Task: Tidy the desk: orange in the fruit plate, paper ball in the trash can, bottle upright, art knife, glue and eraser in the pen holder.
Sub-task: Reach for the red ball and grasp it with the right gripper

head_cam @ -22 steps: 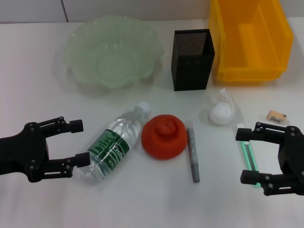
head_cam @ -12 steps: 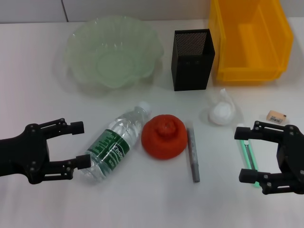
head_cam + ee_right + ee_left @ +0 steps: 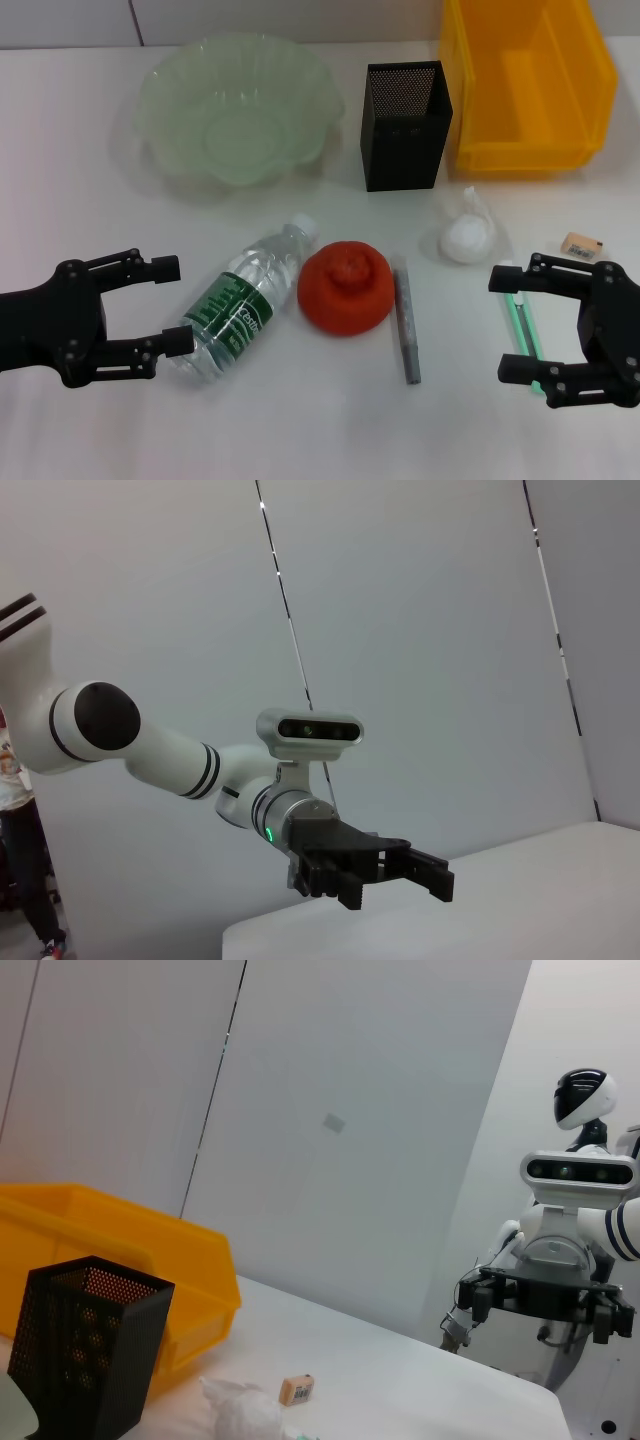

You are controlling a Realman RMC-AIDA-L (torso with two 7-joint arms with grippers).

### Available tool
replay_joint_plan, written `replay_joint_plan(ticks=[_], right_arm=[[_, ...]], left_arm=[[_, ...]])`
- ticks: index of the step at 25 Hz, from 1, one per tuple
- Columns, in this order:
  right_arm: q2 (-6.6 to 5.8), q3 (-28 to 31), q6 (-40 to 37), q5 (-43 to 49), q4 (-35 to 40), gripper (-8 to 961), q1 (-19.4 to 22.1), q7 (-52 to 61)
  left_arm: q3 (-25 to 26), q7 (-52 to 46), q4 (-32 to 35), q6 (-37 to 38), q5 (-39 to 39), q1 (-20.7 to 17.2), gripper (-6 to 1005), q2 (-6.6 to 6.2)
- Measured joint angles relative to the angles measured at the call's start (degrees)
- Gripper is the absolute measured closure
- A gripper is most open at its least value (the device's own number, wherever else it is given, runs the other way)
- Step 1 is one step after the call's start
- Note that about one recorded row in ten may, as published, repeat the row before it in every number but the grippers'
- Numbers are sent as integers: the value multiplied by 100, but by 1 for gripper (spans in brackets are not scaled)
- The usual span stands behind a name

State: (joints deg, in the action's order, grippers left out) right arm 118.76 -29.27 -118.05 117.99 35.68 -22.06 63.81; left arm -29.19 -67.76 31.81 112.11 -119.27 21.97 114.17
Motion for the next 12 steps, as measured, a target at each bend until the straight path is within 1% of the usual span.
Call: replay_joint_plan(ticks=[7,12], right_arm=[[-4,62,119,-1,3,117,-104,236],[-46,20,182,16,152,118,-265,644]], left_arm=[[0,0,0,2,0,-4,146,0],[-8,0,0,-3,0,8,147,0]])
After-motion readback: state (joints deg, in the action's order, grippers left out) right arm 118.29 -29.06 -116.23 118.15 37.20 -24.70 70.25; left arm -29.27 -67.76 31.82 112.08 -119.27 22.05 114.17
